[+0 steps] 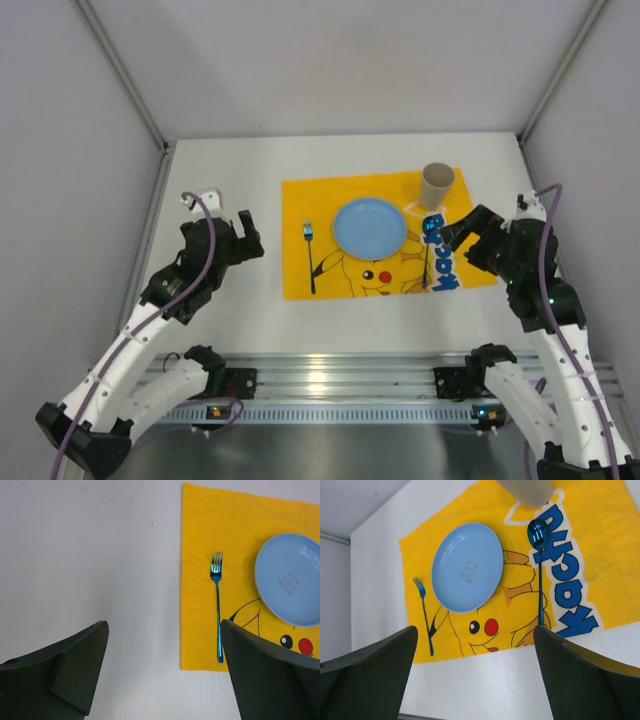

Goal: Set the dinner table for one person

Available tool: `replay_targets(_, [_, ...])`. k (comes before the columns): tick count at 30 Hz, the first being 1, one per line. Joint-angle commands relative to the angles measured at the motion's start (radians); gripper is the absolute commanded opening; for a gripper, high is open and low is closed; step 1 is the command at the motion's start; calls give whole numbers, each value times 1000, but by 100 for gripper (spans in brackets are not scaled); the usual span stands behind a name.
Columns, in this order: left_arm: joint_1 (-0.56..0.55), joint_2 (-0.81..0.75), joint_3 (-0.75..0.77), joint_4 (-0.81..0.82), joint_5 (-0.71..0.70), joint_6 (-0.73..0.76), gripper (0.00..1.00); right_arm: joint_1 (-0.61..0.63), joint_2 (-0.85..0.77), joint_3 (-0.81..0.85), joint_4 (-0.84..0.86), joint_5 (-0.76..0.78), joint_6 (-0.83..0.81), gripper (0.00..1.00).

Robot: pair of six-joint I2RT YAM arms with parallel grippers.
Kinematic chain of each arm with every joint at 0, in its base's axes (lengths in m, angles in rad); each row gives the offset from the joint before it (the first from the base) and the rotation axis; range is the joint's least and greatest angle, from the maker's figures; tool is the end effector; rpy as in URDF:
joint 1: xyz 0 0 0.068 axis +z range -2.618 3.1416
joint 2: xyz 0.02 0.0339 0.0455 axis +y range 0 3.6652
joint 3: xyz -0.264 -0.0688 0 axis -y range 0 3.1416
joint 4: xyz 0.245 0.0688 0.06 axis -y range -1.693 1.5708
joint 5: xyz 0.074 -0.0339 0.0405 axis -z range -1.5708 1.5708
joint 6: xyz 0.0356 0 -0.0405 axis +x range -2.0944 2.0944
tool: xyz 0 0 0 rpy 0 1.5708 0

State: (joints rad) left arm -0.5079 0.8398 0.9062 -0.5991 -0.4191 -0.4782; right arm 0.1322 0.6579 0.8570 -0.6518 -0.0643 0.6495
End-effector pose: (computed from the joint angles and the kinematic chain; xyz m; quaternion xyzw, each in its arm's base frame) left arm 0.1608 -0.0729 0.3321 -0.0906 0.8507 -0.0705 0.5129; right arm 0.1364 0.0204 0.3343 0.2002 0.8235 0.2272 0.4797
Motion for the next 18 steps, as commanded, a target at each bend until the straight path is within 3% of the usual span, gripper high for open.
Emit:
replay_targets(1, [-3, -76, -58, 131, -84, 47, 99, -11, -41, 2, 72, 46, 48, 100])
replay_targets(18, [-3, -102, -89, 122, -60, 41, 99, -11, -89, -26, 44, 124, 12, 100])
